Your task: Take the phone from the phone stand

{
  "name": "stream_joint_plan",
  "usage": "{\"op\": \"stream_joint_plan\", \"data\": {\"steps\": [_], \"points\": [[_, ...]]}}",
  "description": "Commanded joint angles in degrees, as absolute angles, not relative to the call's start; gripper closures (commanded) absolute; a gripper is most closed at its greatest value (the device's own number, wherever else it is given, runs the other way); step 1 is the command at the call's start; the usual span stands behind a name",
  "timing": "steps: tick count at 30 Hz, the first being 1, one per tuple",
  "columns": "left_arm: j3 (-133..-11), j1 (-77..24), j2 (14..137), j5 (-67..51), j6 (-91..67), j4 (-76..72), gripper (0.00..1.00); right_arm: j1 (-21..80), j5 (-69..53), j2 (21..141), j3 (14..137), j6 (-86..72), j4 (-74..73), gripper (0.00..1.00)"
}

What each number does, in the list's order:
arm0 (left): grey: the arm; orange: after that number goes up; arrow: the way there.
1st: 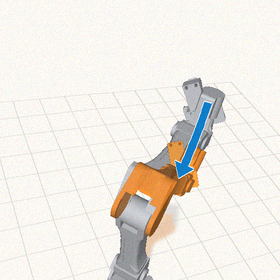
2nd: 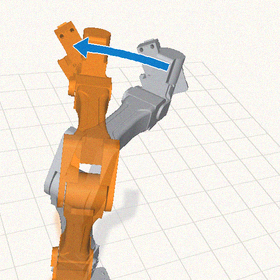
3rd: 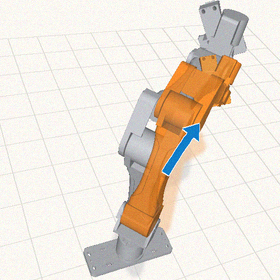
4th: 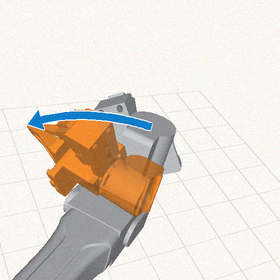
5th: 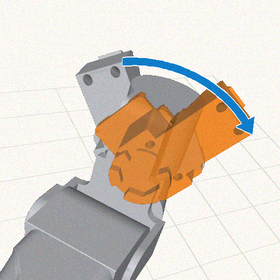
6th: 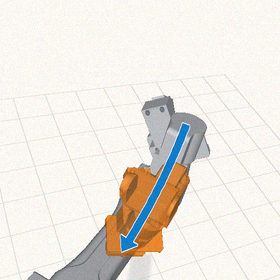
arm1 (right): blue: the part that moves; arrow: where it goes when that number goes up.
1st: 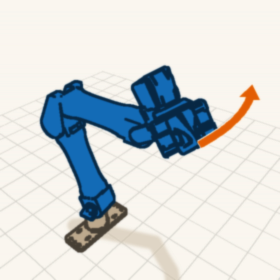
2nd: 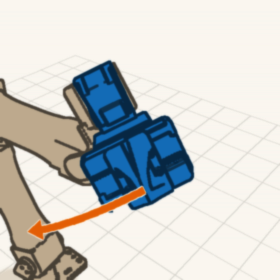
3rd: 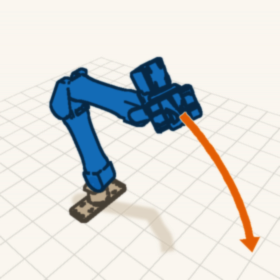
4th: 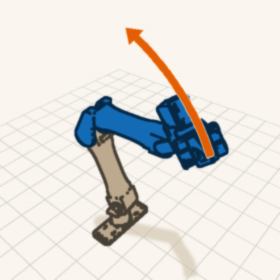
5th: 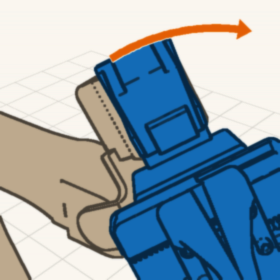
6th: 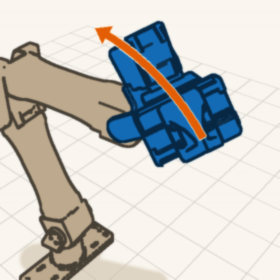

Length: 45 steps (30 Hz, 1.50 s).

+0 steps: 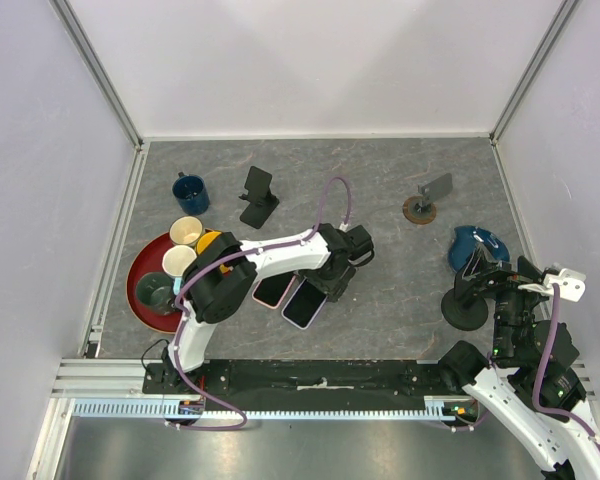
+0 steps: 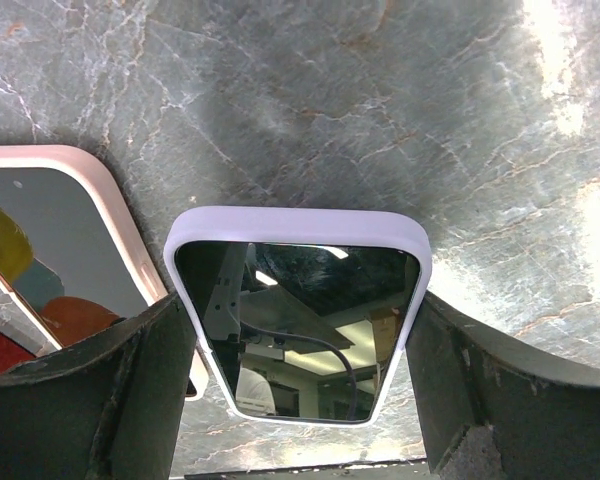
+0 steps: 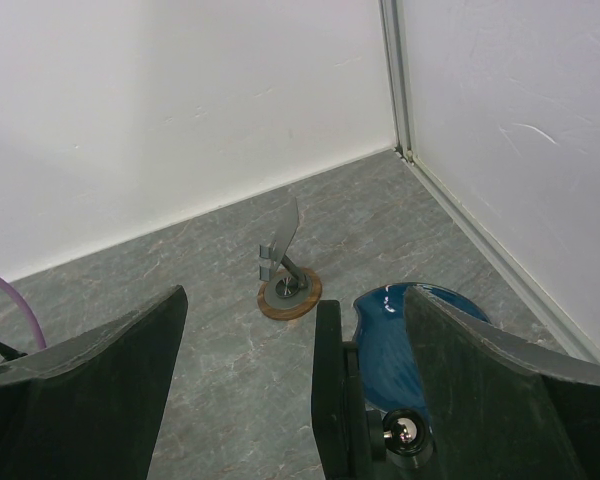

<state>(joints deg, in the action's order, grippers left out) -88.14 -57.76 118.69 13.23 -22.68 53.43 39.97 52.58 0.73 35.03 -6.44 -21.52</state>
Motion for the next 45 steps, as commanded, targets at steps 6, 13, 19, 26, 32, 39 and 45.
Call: {"op": "stream_joint_plan", "data": {"steps": [6, 13, 19, 26, 32, 39, 45], "points": [[-89.8, -56.1, 118.7, 16.0, -21.6, 51.6, 0.43, 40.1, 52.6, 0.2, 35.8, -6.8, -21.6, 0.04], [-88.7, -55.6, 116.9, 14.7, -21.8, 49.8, 0.32, 40.1, 52.4, 0.2, 35.7, -6.8, -21.5, 0.04], [-88.9, -55.5, 116.0, 13.0, -21.4, 48.7, 0.21, 40.2, 52.4, 0.3, 35.7, -6.7, -21.5, 0.04], [-88.1, -55.4, 114.7, 11.7, -21.8, 47.6, 0.09, 40.1, 52.3, 0.3, 35.7, -6.7, -21.5, 0.04], [-87.5, -55.3, 113.6, 11.1, -22.1, 47.1, 0.06, 40.1, 52.4, 0.3, 35.7, -6.6, -21.6, 0.04], [-86.6, -55.3, 106.4, 10.5, -22.5, 44.4, 0.04, 40.1, 52.6, 0.2, 35.7, -6.5, -21.5, 0.02], [-83.2, -55.0, 97.1, 10.1, -21.4, 39.1, 0.0, 40.1, 53.3, 0.4, 37.2, -7.5, -21.8, 0.02]]}}
